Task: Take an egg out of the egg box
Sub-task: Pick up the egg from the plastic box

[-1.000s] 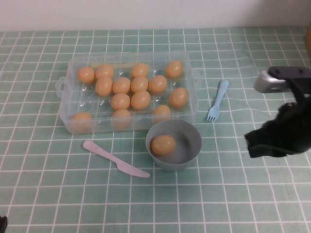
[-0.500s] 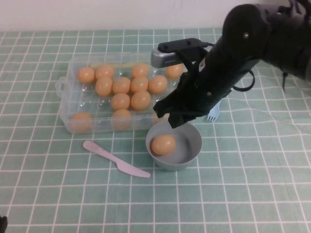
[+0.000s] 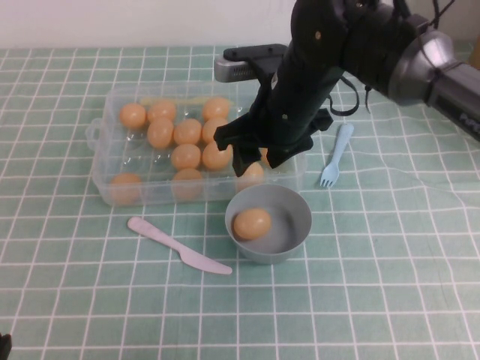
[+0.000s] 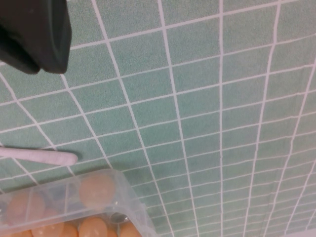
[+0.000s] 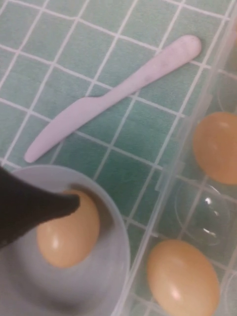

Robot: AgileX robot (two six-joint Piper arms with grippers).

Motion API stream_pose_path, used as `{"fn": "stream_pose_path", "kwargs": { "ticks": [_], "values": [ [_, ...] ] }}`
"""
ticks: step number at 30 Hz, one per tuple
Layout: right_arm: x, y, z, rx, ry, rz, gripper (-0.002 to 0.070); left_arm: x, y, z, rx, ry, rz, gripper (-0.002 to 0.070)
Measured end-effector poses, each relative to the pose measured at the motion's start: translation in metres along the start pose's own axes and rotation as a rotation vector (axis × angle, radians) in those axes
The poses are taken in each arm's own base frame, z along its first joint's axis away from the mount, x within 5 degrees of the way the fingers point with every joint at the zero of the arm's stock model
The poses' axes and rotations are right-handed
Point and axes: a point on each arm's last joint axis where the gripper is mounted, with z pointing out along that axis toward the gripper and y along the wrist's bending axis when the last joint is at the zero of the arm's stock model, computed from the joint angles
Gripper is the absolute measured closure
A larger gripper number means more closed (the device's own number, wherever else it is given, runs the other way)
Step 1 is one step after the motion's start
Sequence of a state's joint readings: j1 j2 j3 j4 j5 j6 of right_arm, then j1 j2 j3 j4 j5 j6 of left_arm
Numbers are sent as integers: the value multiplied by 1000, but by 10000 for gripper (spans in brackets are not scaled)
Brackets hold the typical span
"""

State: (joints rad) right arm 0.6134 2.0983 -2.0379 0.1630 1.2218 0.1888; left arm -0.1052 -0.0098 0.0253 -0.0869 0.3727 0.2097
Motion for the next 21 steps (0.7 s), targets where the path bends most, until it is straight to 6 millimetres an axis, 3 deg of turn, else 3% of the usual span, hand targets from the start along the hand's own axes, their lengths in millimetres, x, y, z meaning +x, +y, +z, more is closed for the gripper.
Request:
{"fn": "stream_pose_path", "kwargs": {
  "ticks": [10,21],
  "values": [
    [-11,-4,38,6,31,170,232,0,0,0,0,0,0,678],
    [-19,-9,51,20,-28,234,232,0,0,0,0,0,0,678]
  ]
}}
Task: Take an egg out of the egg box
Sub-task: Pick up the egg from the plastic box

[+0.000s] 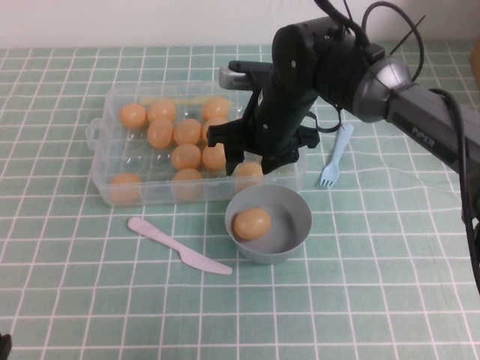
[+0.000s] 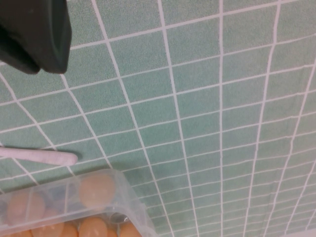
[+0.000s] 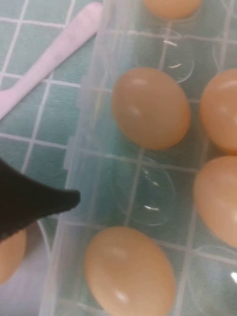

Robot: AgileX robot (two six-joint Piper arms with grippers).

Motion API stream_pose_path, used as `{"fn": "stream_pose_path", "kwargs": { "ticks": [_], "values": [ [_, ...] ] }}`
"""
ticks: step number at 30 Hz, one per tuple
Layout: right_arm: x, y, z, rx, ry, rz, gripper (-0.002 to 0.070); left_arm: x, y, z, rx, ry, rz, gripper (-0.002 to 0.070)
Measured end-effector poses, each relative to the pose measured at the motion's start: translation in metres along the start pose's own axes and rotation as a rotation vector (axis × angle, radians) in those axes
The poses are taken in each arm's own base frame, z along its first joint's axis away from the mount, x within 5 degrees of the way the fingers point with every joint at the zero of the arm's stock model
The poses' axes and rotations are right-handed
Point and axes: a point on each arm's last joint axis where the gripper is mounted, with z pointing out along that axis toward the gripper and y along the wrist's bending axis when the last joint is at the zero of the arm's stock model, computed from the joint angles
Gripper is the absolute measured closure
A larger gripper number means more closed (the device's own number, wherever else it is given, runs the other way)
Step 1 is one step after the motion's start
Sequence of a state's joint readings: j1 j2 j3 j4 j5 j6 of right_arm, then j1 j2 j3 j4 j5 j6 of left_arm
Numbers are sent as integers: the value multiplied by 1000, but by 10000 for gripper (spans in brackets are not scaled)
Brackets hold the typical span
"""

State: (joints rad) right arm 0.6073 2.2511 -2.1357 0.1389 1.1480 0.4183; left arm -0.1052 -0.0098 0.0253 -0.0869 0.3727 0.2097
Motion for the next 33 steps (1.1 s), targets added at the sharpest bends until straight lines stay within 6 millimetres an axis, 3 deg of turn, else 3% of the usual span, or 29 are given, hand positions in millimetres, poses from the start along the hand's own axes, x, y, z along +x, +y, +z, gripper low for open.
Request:
{"fn": "stream_pose_path", "kwargs": {
  "ticks": [9,33],
  "values": [
    [-3,-6,11,7,-2,12,232,0,0,0,0,0,0,678],
    [-6,-14,16,12,6,31,232,0,0,0,0,0,0,678]
  ]
}}
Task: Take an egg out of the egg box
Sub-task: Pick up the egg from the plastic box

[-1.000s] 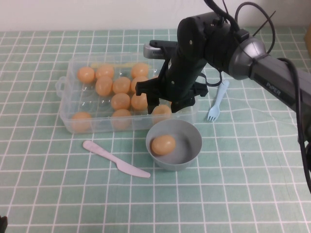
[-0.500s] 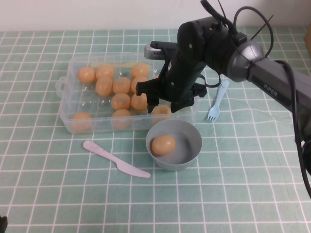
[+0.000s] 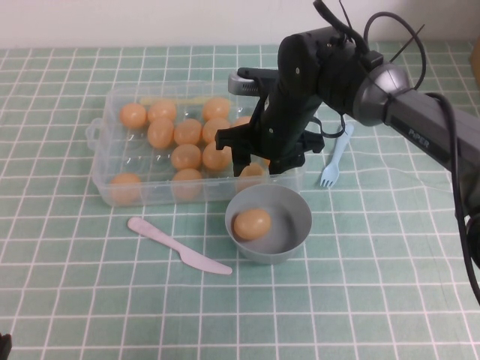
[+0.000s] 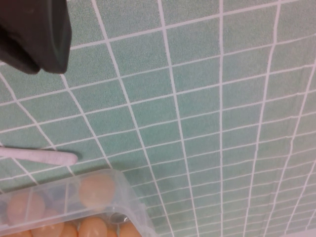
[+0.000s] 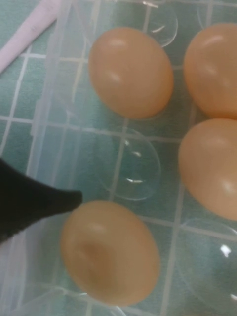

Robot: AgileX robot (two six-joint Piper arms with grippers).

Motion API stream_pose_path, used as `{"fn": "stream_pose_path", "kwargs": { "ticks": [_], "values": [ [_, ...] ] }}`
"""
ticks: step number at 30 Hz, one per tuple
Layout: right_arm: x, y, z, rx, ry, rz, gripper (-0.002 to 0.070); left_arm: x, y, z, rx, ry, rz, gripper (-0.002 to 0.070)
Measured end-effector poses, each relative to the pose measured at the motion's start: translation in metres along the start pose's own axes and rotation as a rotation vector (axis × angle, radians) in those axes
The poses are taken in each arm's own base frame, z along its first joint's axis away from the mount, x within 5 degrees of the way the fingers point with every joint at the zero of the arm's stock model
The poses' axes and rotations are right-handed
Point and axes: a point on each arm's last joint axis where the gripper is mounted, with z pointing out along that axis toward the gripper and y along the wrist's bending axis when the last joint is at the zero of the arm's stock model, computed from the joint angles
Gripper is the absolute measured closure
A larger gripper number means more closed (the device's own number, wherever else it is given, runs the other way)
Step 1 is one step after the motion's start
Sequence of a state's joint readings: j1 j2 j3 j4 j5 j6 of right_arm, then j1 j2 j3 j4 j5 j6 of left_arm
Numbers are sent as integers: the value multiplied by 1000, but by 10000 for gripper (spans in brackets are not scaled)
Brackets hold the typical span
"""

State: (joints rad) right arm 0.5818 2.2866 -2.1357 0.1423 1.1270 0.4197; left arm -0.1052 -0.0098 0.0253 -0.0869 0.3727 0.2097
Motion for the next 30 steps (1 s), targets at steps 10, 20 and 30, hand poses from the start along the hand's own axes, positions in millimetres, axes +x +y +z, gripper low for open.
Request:
{"fn": "stream_pose_path", "kwargs": {
  "ticks": [10,20,30],
  "values": [
    [-10,7,-14,-12,-6,-12,232,0,0,0,0,0,0,678],
    [-10,4,8,6,31,-12,232,0,0,0,0,0,0,678],
    [-10,4,10,5,37,-13,232,0,0,0,0,0,0,678]
  ]
}}
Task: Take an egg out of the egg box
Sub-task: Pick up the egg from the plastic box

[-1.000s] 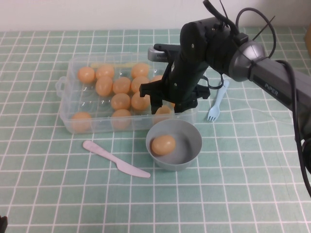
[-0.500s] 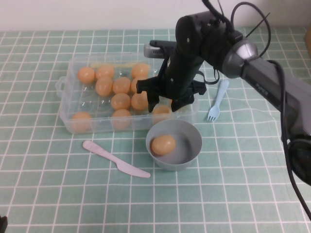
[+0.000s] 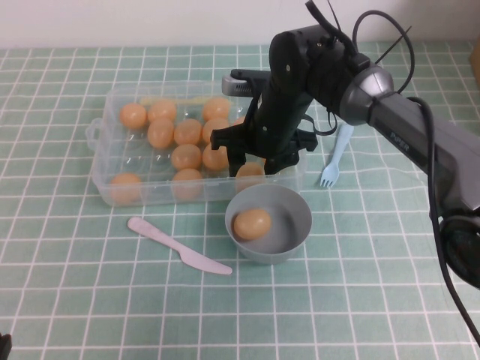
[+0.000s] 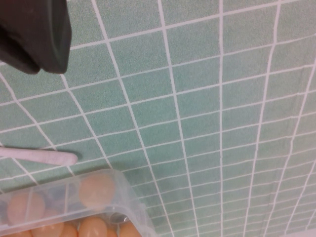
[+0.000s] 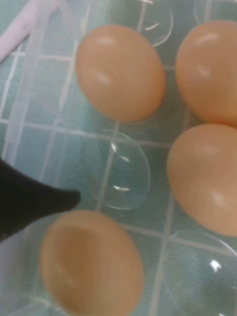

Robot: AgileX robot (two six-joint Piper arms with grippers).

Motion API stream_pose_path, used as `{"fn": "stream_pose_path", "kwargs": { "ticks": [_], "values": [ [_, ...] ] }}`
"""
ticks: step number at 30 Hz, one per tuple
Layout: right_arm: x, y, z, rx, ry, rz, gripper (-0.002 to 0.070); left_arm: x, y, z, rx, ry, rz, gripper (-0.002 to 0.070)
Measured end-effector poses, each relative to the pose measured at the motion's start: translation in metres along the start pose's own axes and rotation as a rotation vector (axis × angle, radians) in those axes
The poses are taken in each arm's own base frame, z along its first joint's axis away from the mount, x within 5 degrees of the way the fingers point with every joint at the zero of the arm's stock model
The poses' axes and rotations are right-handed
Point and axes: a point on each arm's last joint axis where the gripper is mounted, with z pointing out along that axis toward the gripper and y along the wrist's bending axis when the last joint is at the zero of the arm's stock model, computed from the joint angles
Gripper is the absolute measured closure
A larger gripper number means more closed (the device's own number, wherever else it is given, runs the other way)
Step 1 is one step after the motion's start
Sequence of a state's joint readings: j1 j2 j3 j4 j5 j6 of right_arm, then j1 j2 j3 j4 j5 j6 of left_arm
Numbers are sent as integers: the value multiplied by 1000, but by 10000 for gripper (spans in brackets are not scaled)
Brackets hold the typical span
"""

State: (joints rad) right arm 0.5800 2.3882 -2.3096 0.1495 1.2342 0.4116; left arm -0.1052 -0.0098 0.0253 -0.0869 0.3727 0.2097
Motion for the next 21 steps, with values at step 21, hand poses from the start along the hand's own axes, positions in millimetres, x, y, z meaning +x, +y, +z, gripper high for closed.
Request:
{"fn": "stream_pose_path", "kwargs": {
  "ticks": [21],
  "values": [
    [1,-2,19,-16,38,6,279,0,0,0,0,0,0,678]
  ]
}}
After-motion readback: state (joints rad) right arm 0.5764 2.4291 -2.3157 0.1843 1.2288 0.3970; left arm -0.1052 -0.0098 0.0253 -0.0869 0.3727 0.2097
